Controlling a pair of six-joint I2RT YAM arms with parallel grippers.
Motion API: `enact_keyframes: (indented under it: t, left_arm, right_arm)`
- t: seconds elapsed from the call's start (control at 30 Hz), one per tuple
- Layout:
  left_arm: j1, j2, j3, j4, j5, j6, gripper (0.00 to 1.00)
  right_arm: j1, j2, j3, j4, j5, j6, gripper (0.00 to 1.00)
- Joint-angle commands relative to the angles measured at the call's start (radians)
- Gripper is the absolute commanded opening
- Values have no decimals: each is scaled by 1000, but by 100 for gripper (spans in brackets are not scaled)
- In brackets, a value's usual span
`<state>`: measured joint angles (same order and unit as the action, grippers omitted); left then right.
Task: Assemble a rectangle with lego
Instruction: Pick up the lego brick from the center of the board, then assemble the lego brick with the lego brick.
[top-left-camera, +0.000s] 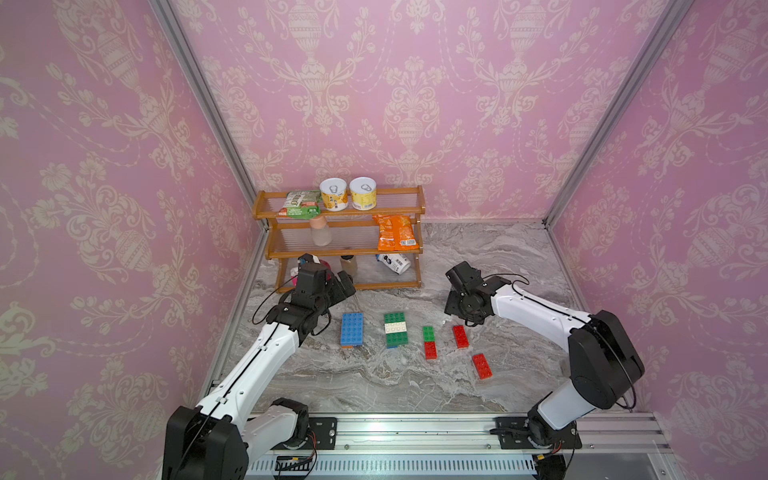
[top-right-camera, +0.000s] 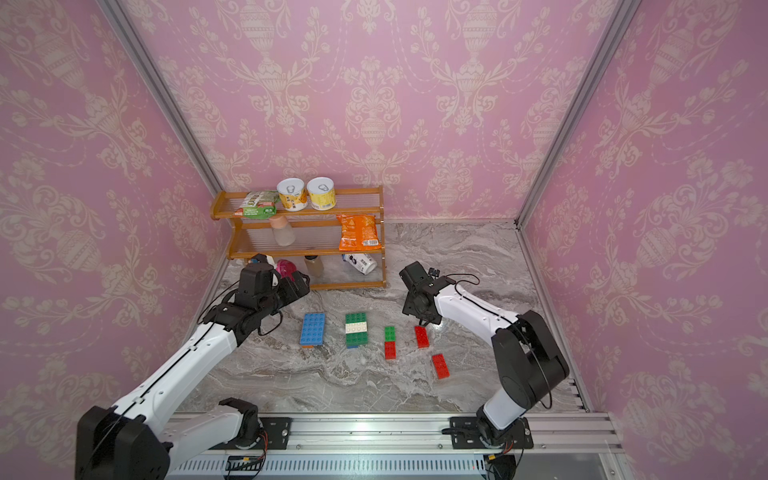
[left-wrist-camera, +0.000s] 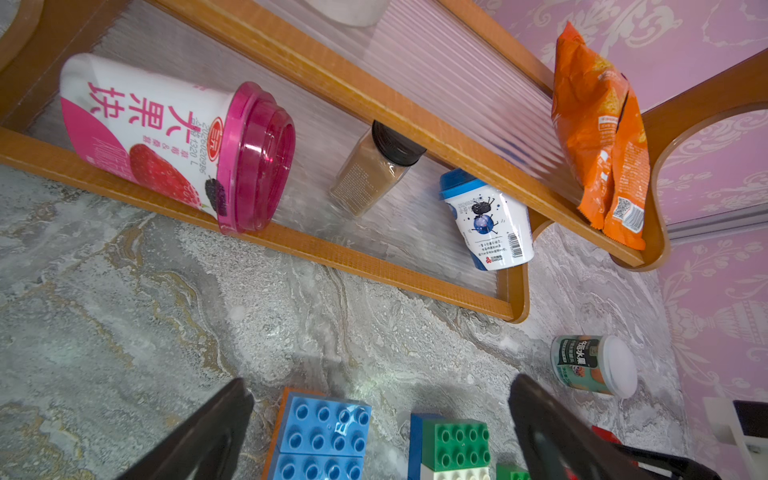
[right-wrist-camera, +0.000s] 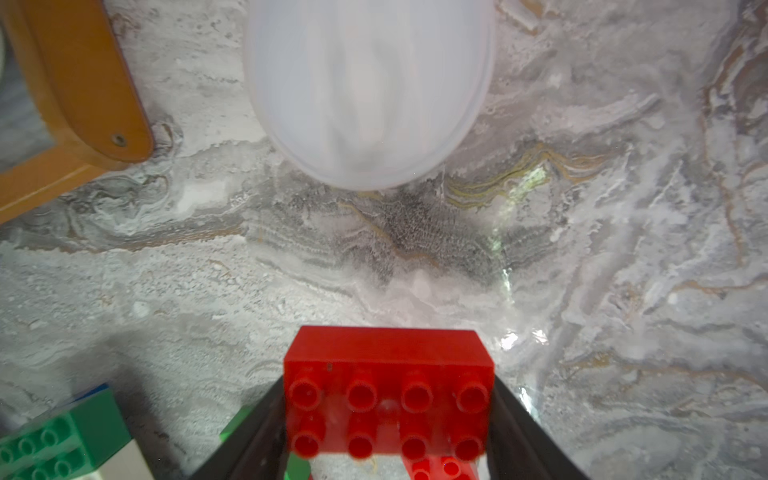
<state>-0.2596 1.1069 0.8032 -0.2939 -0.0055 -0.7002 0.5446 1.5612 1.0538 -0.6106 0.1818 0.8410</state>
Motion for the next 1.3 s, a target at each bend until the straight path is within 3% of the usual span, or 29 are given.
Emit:
enact_keyframes:
  t: [0.0, 0.17, 0.43, 1.27]
  left_arm:
    - [-7, -24, -2, -11, 2, -1, 99]
    - [-9, -37, -12, -7, -12, 1, 99]
    - [-8, -62, -39, 29, -25, 5, 99]
    - [-7, -79, -88, 65, -42, -2, 99]
  right_arm:
    - [58, -80, -49, -28, -9, 21, 53]
    - [186, -128, -71, -60, 23, 30, 52]
    - [338, -64, -58, -58, 62, -22, 52]
    - [347, 73, 26, -79, 43, -139, 51]
